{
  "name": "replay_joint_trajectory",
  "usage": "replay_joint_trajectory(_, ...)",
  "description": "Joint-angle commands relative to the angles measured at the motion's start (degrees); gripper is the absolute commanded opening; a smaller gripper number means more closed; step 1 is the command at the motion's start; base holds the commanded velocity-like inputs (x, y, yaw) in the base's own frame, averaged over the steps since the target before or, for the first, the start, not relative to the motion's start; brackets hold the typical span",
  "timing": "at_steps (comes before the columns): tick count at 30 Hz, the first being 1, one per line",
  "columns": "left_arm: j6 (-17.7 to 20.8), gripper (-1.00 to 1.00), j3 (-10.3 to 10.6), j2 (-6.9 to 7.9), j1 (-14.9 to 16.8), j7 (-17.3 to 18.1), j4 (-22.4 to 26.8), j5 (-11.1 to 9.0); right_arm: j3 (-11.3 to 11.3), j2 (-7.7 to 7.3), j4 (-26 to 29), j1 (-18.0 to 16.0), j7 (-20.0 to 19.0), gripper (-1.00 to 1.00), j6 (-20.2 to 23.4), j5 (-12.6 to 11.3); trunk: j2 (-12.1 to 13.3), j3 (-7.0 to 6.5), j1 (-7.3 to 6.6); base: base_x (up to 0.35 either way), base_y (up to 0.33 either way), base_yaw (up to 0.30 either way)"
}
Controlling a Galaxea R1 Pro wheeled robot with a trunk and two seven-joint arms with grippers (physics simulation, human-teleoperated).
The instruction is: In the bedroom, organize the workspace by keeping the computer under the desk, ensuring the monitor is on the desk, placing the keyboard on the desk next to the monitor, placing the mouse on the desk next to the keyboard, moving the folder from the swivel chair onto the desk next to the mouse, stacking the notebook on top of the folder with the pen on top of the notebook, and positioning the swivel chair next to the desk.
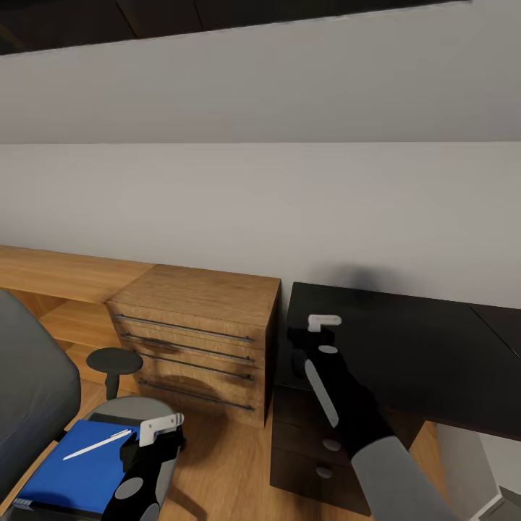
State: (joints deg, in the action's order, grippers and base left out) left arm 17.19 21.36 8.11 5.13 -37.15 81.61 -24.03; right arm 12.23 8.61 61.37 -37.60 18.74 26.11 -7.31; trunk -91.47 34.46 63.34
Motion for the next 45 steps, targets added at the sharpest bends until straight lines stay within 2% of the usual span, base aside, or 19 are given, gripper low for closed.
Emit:
replay_joint_trajectory(1,0.2,1.00,0.2,0.07,0.1,-0.5,0.1,-0.3,0.2,-0.06,0.3,0.0,0.5,1.00,0.2,-0.6,0.0,0.06,0.00,0.000,0.000,0.000)
replay_joint_trajectory(5,0.2,1.00,0.2,0.07,0.1,-0.5,0.1,-0.4,0.2,-0.09,1.4,0.3,0.5,1.00,0.1,-0.9,0.0,0.06,0.00,0.000,0.000,0.000)
replay_joint_trajectory(6,0.2,1.00,0.2,0.07,0.1,-0.5,0.1,-0.4,0.2,-0.08,4.4,1.3,0.3,1.00,0.0,-1.2,0.0,0.06,0.00,0.000,0.000,-0.038)
replay_joint_trajectory(7,0.2,1.00,0.2,0.07,0.1,-0.5,0.1,-0.3,0.2,-0.08,5.3,1.8,0.3,1.00,0.0,-1.2,0.0,0.06,0.00,0.000,0.000,-0.020)
replay_joint_trajectory(12,0.2,1.00,0.2,0.07,0.1,-0.5,0.1,-0.4,0.2,-0.16,6.7,2.5,0.3,1.00,0.0,-1.2,0.0,0.06,0.00,-0.029,-0.038,-0.041)
replay_joint_trajectory(31,0.2,1.00,0.5,0.07,0.1,-0.5,-1.0,-0.4,0.2,-0.17,6.7,2.6,0.3,1.00,0.0,-1.2,0.0,0.25,0.00,-0.124,-0.291,-0.248)
replay_joint_trajectory(37,0.2,1.00,0.6,-0.22,0.1,-0.3,-7.0,-0.3,0.2,-0.17,6.7,2.6,0.3,1.00,0.1,-1.2,0.0,0.48,0.00,-0.010,-0.102,-0.208)
replay_joint_trajectory(45,0.0,1.00,0.2,-0.78,0.1,-0.4,-11.2,-0.4,0.2,-0.17,6.7,2.6,0.3,1.00,0.1,-1.0,0.0,0.52,0.00,0.000,-0.005,-0.022)
